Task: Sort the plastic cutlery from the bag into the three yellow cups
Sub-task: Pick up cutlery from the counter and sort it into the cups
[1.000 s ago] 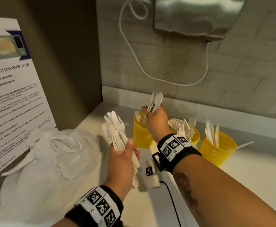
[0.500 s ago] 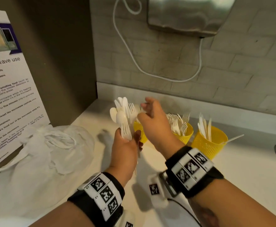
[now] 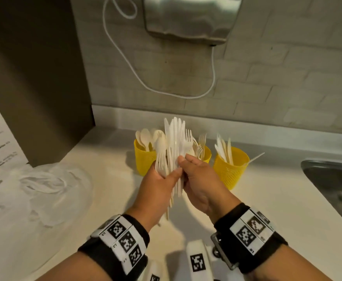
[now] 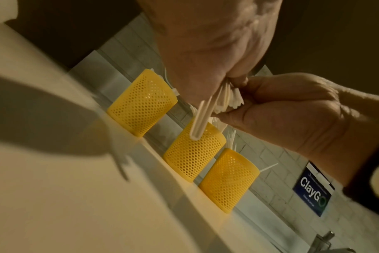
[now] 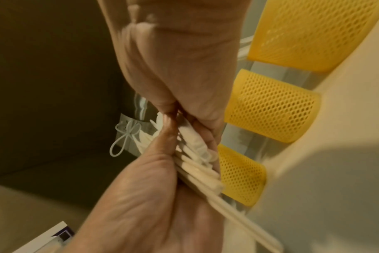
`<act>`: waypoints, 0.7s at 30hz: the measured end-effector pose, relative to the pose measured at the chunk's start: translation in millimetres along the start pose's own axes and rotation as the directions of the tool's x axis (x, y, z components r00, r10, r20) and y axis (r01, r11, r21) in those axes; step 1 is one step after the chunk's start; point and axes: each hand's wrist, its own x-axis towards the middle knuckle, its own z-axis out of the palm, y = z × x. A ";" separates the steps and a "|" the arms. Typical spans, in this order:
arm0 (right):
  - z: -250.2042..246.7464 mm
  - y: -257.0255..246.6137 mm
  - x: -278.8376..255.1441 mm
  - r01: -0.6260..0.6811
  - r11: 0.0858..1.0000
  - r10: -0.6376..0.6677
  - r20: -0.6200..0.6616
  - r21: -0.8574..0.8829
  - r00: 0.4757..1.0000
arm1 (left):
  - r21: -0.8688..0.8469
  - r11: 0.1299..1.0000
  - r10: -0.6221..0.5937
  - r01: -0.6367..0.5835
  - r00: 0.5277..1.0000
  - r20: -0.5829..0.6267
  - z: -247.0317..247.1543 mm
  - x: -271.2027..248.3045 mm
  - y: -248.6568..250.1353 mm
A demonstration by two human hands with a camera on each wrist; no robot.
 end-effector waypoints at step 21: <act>-9.7 7.9 5.4 0.187 0.980 -0.198 -0.212 -0.071 0.957 | -0.047 0.998 -0.054 0.051 0.997 -0.054 8.7 12.6 -14.5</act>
